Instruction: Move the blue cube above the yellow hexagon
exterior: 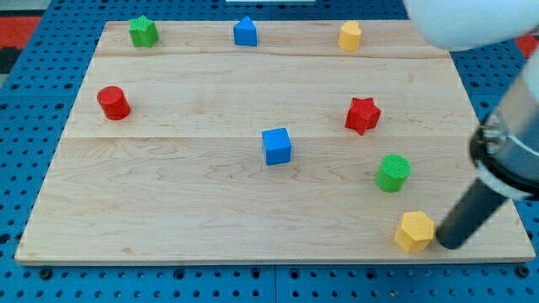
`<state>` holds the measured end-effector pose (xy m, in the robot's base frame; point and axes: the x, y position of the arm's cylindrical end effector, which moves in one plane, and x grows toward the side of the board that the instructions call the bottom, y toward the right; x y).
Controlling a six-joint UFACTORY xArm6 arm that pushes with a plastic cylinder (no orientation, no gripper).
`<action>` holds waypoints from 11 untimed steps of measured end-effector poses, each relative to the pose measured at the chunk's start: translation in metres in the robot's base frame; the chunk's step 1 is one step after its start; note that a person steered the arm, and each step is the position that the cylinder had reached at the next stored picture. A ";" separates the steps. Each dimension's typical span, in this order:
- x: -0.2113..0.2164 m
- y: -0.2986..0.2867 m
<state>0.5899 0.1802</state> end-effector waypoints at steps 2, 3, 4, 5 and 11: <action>-0.079 -0.170; -0.094 -0.255; -0.140 -0.265; -0.164 -0.227; -0.056 -0.090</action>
